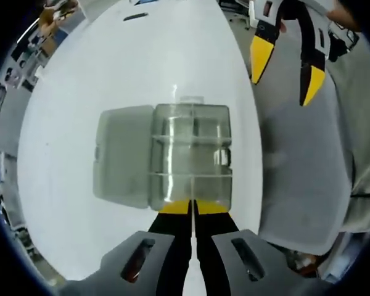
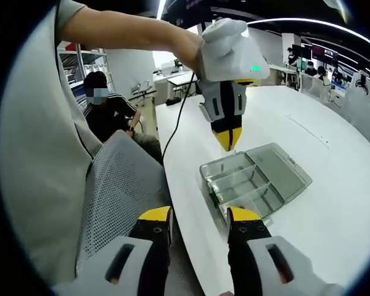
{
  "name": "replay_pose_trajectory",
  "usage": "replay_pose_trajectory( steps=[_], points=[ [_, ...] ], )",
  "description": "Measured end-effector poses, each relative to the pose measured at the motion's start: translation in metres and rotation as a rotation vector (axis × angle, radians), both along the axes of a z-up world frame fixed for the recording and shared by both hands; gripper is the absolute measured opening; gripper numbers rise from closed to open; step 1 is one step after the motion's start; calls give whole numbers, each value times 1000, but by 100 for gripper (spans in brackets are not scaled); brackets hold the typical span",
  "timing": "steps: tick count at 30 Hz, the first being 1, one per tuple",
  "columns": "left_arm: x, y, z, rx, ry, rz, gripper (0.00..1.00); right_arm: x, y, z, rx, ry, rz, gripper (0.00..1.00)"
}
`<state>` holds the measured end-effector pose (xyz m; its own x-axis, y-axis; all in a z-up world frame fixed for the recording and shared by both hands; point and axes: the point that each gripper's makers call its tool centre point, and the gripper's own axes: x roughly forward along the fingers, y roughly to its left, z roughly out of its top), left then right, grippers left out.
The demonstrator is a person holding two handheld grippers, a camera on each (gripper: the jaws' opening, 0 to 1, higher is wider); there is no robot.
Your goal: Insert the divider into the dual guide fixture by aligning both edges with the guide slots and pushing it downward to the bottom, including one-sided entry, uneven engagement, binding, and posture correction.
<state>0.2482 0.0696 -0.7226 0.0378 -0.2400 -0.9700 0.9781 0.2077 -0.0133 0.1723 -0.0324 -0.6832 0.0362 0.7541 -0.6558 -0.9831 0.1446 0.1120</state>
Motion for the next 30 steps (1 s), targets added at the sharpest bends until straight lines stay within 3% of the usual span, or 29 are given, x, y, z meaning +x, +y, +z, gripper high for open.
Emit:
replay_pose_trajectory(
  steps=[30],
  points=[
    [2,2,-5,17,13,-11,0,1,-1,-3,0,14,-8,31]
  ],
)
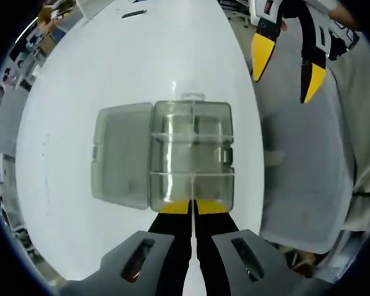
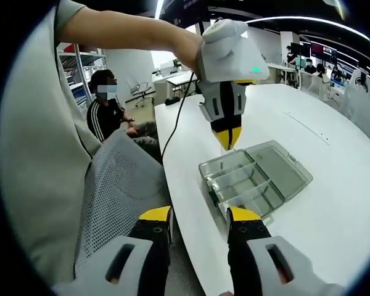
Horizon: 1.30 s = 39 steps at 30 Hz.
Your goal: Insert the divider into the dual guide fixture by aligning both edges with the guide slots and pushing it downward to the bottom, including one-sided entry, uneven engagement, binding, and posture correction.
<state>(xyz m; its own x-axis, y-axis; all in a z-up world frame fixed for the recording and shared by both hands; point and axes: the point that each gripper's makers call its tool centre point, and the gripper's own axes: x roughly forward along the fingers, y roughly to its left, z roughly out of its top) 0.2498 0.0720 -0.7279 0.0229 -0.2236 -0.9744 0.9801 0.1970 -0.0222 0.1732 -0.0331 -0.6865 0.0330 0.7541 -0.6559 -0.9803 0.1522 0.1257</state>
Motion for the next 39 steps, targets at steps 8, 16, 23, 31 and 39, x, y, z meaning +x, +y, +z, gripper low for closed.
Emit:
replay_pose_trajectory(
  steps=[8,16,23,31,39],
  points=[
    [0,-2,0,2,-4,-7,0,0,-1,0,-1,0,0,31],
    [-2,-2,-1,24,-6,-32,0,0,-1,1,1,-1,-4,31],
    [-2,0,0,37,-14,-47,0,1,0,2,2,-2,-2,31],
    [-3,2,-3,51,-19,-50,0,0,0,2,4,0,-2,31],
    [-1,-2,-1,39,-18,-43,0,0,-1,1,4,2,-6,31]
  ],
)
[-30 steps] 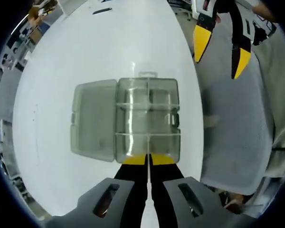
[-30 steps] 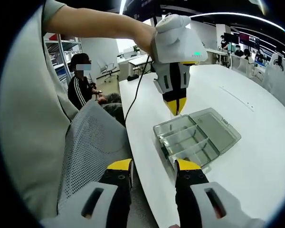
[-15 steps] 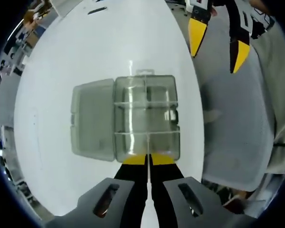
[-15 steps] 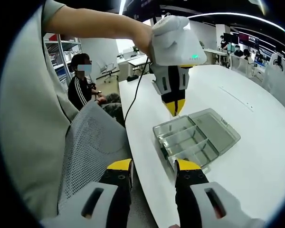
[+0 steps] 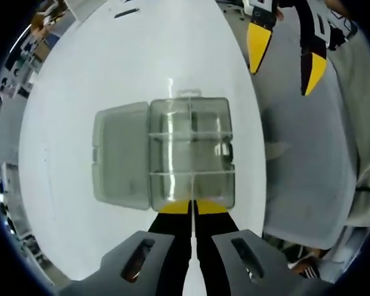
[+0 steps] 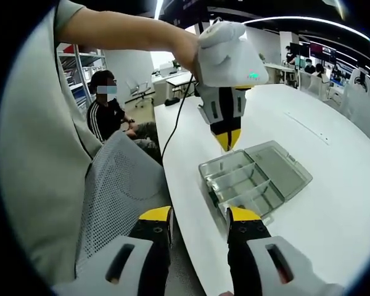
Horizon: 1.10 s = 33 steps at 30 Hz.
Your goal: Insert the divider into the dual guide fixture by aligning both edges with the guide slots and pushing it downward to the bottom, including one-sided entry, uneven engagement, binding, and posture correction.
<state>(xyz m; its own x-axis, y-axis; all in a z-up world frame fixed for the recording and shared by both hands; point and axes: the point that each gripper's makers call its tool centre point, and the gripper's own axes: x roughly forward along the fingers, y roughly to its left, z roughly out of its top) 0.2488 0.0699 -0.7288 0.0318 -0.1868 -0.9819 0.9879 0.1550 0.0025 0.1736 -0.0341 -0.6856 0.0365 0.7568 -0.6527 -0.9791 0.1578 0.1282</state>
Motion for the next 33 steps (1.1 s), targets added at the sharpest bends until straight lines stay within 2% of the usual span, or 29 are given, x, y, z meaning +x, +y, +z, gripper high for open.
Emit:
replay_pose_trajectory(
  steps=[25,33],
  points=[
    [0,1,-4,-5,6,16,0,-1,-2,-2,-2,6,-3,31],
    [0,-1,0,-17,5,20,0,-1,-1,-1,-1,5,-1,31]
  ],
)
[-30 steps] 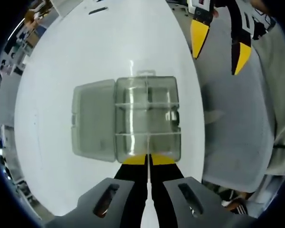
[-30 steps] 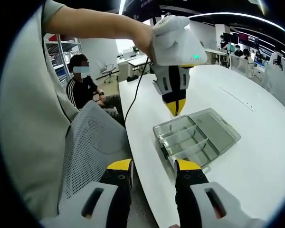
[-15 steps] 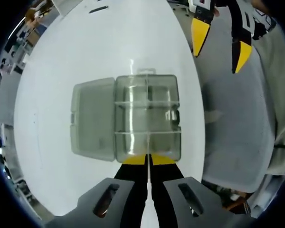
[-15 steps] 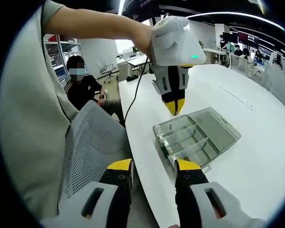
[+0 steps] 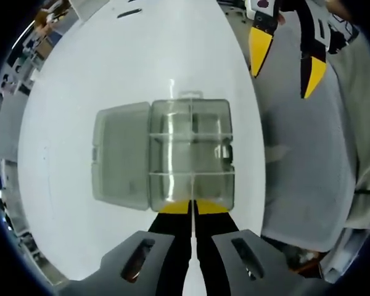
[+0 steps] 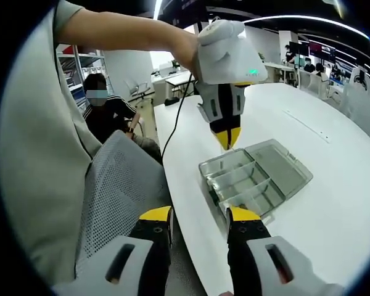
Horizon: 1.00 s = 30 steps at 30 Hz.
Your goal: Insert the divider into the dual guide fixture by aligning both edges with the guide slots and pushing it downward to the bottom, including one-sided entry, uneven engagement, binding, and posture correction.
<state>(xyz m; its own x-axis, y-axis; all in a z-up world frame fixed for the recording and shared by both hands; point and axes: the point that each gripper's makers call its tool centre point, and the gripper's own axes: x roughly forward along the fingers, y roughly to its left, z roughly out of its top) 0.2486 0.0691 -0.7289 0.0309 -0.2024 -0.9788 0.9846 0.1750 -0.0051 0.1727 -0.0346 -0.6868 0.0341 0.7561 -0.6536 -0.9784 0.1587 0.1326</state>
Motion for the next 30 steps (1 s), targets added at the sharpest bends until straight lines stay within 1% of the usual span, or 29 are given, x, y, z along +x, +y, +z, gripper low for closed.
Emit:
replay_pose_trajectory(
  steps=[3,20,30],
  points=[
    [0,1,-1,9,-2,-5,0,0,1,0,0,0,2,31],
    [0,-1,-5,8,7,-1,0,0,0,0,1,2,-3,31],
    [0,-1,-9,12,16,-1,0,3,0,2,1,-3,-5,33]
  ],
)
